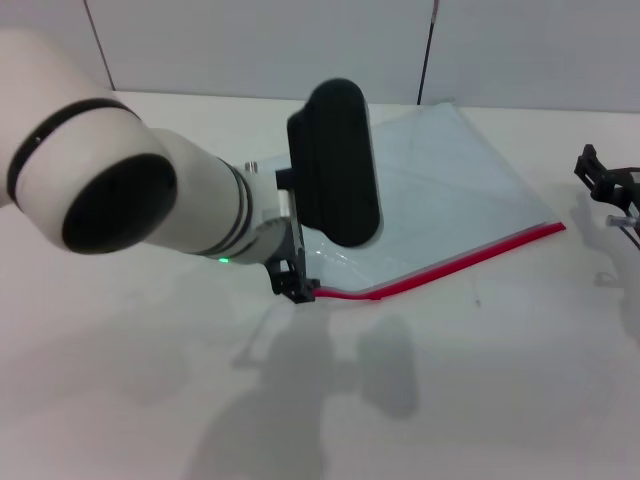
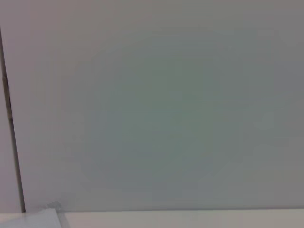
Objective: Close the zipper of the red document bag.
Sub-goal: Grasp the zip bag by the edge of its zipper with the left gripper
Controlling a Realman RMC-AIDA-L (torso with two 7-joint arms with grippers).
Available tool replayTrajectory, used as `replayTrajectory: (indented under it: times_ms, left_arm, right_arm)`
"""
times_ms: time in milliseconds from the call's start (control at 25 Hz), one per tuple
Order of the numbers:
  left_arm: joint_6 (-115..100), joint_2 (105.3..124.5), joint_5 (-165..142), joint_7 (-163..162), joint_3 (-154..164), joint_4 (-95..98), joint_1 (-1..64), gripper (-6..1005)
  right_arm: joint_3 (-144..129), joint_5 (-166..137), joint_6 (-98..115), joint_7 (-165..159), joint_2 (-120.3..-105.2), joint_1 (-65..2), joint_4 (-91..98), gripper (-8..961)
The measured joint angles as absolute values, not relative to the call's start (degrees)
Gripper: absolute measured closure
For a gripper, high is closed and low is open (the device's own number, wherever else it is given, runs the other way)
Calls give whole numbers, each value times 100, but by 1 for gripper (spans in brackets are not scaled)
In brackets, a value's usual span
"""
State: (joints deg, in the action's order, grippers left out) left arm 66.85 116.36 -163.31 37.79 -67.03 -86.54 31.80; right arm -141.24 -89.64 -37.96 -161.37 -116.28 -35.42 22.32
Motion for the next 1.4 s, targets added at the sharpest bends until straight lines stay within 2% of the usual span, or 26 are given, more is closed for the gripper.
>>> replayTrajectory:
  times_ms: [760,1400]
  left_arm:
    - [6952,11654,-16337,3573,-6308,-8481,3411,236]
    - [5974,11657,-16367,3507,-6268,-7370,3645,255]
  right_arm:
    - [-14112,-8914,-3782,-16137,-11628,-3616,2205,91]
    - [-14106,-8912,-3719,-16137,-11628,-3643,2197,90]
